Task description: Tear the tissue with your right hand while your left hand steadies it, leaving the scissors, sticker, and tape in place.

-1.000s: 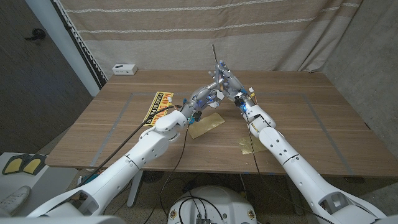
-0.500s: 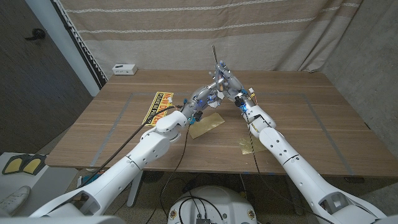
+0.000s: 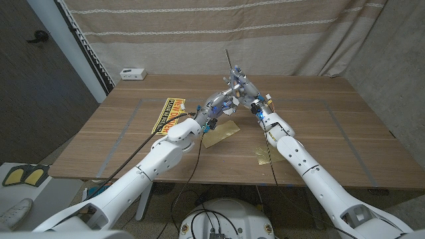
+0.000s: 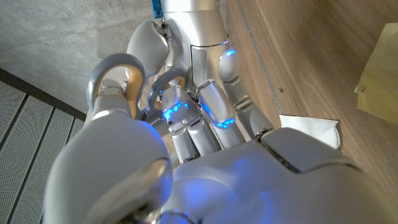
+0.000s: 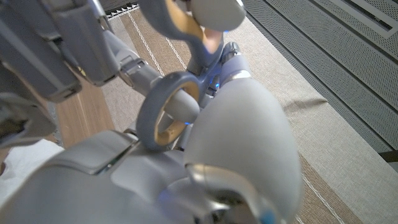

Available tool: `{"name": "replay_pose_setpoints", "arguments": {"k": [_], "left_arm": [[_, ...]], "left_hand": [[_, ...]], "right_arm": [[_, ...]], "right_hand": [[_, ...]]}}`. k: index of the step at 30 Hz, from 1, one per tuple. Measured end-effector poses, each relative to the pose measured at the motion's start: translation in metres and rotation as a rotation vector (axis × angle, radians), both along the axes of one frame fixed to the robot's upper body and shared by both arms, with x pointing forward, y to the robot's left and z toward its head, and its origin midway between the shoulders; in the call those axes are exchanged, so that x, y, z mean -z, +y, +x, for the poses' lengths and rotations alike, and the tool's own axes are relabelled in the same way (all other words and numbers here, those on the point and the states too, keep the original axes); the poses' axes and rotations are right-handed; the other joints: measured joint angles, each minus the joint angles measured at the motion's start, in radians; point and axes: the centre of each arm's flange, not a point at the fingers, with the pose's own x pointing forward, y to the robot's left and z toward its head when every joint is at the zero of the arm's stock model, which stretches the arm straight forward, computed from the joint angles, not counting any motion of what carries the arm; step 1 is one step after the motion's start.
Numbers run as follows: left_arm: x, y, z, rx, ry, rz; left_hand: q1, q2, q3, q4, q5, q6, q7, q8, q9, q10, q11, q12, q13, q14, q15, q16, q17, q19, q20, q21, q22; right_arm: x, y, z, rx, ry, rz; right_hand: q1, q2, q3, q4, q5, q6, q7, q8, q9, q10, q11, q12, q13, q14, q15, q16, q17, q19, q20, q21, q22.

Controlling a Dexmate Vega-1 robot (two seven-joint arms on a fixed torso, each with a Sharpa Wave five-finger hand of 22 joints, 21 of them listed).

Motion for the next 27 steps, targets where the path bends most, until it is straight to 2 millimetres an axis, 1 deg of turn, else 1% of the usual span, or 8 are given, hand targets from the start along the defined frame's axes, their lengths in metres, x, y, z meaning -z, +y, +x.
{"name": "replay_pose_setpoints", "arguments": {"k": [3, 6, 11, 16, 18, 21, 25, 27], "left_arm": [[-0.0007, -0.0007, -0.0007, -0.001, -0.001, -0.001], [-0.0006, -0.0013, -0.0015, -0.002, -0.002, -0.002], [0.0011, -0.002, -0.0026, -0.012, 0.0, -0.009], [0.0024, -0.0025, -0.0044, -0.023, -0.008, -0.023], [0.0033, -0.003, -0.005, -0.026, -0.008, -0.028], [0.0048, -0.0031, -0.0057, -0.033, -0.007, -0.036], [0.0058, -0.0027, -0.0062, -0.043, -0.007, -0.048], [0.0069, -0.0026, -0.0064, -0.047, -0.005, -0.054]], "left_hand": [[0.028, 0.018, 0.019, -0.002, -0.008, 0.026, 0.006, 0.008, 0.0, 0.0, 0.0, 0.0, -0.003, 0.0, 0.0, 0.0, 0.0, 0.0, 0.0, 0.006, 0.004], [0.058, 0.04, 0.04, -0.007, -0.019, 0.058, 0.007, 0.015, 0.005, 0.005, 0.005, 0.0, -0.006, 0.008, 0.0, 0.0, 0.0, 0.002, 0.002, 0.016, 0.012], [0.096, 0.055, 0.08, -0.01, -0.022, 0.075, 0.017, 0.023, 0.025, 0.008, 0.005, 0.01, -0.004, 0.013, 0.002, -0.001, 0.0, 0.004, 0.0, 0.024, 0.018], [0.105, 0.045, 0.106, -0.001, -0.005, 0.093, 0.035, 0.03, 0.049, 0.02, 0.006, 0.025, 0.012, 0.013, 0.002, -0.001, 0.0, 0.004, 0.0, 0.036, 0.027], [0.115, 0.036, 0.114, -0.001, 0.004, 0.095, 0.037, 0.03, 0.064, 0.022, 0.007, 0.026, 0.018, 0.018, -0.003, -0.001, 0.0, 0.004, 0.0, 0.042, 0.032], [0.129, 0.021, 0.126, 0.01, 0.019, 0.095, 0.037, 0.03, 0.091, 0.022, 0.007, 0.034, 0.019, 0.023, 0.002, -0.001, 0.0, 0.0, -0.004, 0.049, 0.039], [0.135, 0.015, 0.14, 0.023, 0.041, 0.098, 0.04, 0.03, 0.131, 0.023, 0.009, 0.041, 0.024, 0.034, 0.001, -0.001, 0.0, 0.0, -0.004, 0.06, 0.046], [0.135, 0.015, 0.143, 0.026, 0.049, 0.098, 0.04, 0.03, 0.149, 0.023, 0.009, 0.041, 0.027, 0.034, 0.002, -0.006, 0.0, 0.0, -0.004, 0.061, 0.046]], "right_arm": [[0.0002, 0.0, 0.0, 0.0, 0.0, 0.0], [0.0011, 0.0001, 0.0, 0.0, 0.002, -0.001], [0.0021, 0.0007, -0.0006, -0.001, 0.002, -0.002], [0.0024, 0.0009, -0.001, -0.001, 0.003, -0.002], [0.0026, 0.0009, -0.001, 0.0, 0.004, -0.002], [0.0029, 0.0009, -0.0011, 0.002, 0.006, -0.001], [0.0029, 0.0007, -0.0011, 0.004, 0.006, 0.0], [0.0029, 0.0006, -0.0011, 0.006, 0.007, 0.001]], "right_hand": [[0.0, 0.0, 0.0, 0.0, 0.0, 0.004, 0.004, 0.0, 0.0, 0.0, 0.0, 0.0, 0.0, 0.0, 0.0, 0.0, -0.002, 0.0, 0.0, 0.0, 0.0], [0.0, 0.0, 0.0, 0.0, -0.001, 0.005, 0.005, -0.007, 0.0, 0.0, 0.0, 0.0, 0.0, 0.0, 0.0, 0.0, -0.003, 0.0, 0.0, 0.008, 0.0], [0.0, 0.0, 0.0, 0.0, -0.001, 0.005, 0.005, -0.008, 0.0, 0.0, 0.0, 0.0, 0.0, 0.0, 0.0, 0.0, -0.003, 0.0, 0.0, 0.008, 0.0], [0.0, 0.0, 0.002, 0.0, -0.002, 0.005, 0.006, -0.008, 0.0, 0.0, 0.0, 0.0, 0.0, 0.001, 0.0, 0.0, -0.006, 0.0, 0.0, 0.008, 0.0], [0.0, 0.0, 0.002, 0.0, -0.004, 0.005, 0.006, -0.008, 0.0, 0.0, 0.0, -0.001, 0.0, 0.002, 0.001, 0.0, -0.007, 0.0, 0.0, 0.008, 0.0], [0.0, 0.0, 0.005, 0.0, -0.003, 0.005, 0.006, -0.008, 0.0, 0.0, 0.0, -0.001, 0.0, 0.002, 0.002, 0.0, -0.008, 0.0, 0.0, 0.008, 0.0], [0.0, 0.0, 0.005, 0.0, 0.0, 0.005, 0.006, -0.008, 0.0, 0.004, 0.004, -0.002, 0.0, 0.004, 0.003, -0.001, -0.007, 0.0, 0.0, 0.008, 0.0], [0.0, 0.0, 0.005, 0.0, 0.0, 0.005, 0.006, -0.008, 0.0, 0.008, 0.0, -0.004, 0.0, 0.004, 0.003, -0.002, -0.007, 0.0, 0.0, 0.008, 0.0]]}}
